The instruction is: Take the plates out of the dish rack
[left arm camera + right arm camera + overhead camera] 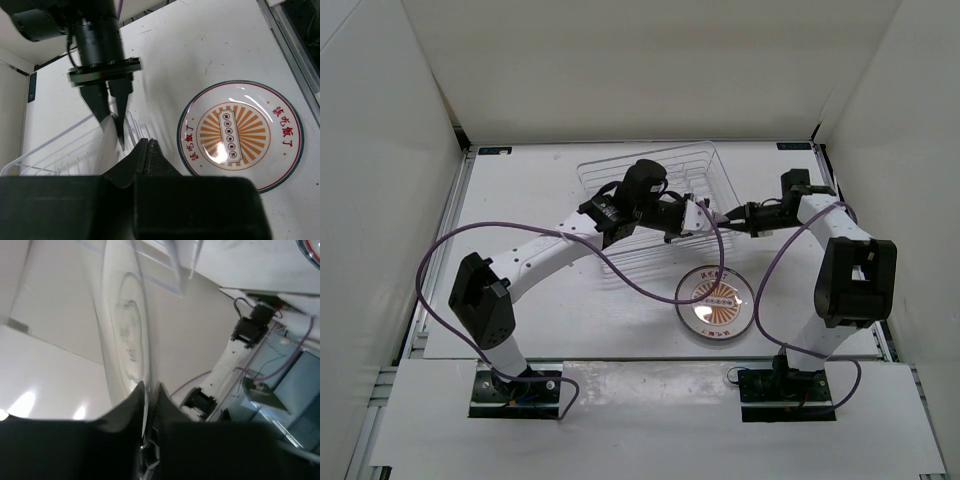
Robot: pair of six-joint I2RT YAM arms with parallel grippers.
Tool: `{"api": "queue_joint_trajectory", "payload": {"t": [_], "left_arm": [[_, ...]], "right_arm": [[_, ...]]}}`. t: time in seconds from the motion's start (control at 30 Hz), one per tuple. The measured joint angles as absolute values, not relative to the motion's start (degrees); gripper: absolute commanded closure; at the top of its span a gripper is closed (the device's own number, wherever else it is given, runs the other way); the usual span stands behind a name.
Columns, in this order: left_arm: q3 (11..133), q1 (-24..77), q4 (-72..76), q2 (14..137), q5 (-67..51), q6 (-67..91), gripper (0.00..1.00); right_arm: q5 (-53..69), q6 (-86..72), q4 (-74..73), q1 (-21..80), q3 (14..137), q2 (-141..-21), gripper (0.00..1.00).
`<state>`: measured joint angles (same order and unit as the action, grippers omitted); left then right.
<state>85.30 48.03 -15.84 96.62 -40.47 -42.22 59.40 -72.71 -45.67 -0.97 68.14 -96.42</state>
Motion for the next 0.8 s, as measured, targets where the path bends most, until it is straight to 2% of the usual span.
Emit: {"api": "queue_joint_trajectory", "payload": {"t": [0.03, 0.07, 0.13, 0.17, 0.2, 0.23, 0.4, 0.6, 0.7, 0.8], "left_arm": [[85.30, 48.16, -16.34, 96.36, -40.36, -42.33, 0.97], [85.27, 48.36, -16.75, 96.09, -40.27, -42.44, 0.88], [85.25, 48.77, -17.08, 95.37, -39.92, -42.37, 0.61], [85.23, 48.88, -17.06, 94.96, -39.46, -41.78, 0.33], [85.10, 48.95, -16.78, 94.37, -38.63, -41.06, 0.12], [84.86, 49.01, -16.34, 93.84, -37.67, -40.36, 0.00], [81.52, 47.99, -13.47, 88.62, -29.02, -32.16, 0.00], [80.82, 40.32, -14.68, 81.38, -9.61, -15.94, 0.00], [82.98, 33.43, -21.17, 80.79, -3.79, -5.69, 0.00], [83.50, 26.70, -28.51, 81.43, -1.32, 4.10, 0.00]], "right_arm": [[58.72, -74.17, -45.56, -0.93, 69.43, -97.01, 1.00], [58.85, -74.46, -44.31, -0.89, 70.26, -97.34, 1.00], [57.63, -74.39, -42.65, -0.99, 71.16, -97.19, 1.00], [57.30, -74.61, -41.91, -1.08, 71.09, -96.90, 1.00], [56.75, -74.87, -41.23, -1.10, 71.07, -96.62, 1.00], [56.14, -74.89, -40.49, -1.10, 71.02, -96.27, 1.00], [49.98, -71.05, -39.64, -1.23, 73.17, -93.08, 1.00], [30.87, -56.16, -45.32, -1.96, 83.33, -83.15, 1.00], [19.77, -50.70, -45.65, -2.28, 80.68, -72.34, 1.00], [10.76, -48.18, -43.44, -2.70, 70.94, -61.28, 1.00]]}}
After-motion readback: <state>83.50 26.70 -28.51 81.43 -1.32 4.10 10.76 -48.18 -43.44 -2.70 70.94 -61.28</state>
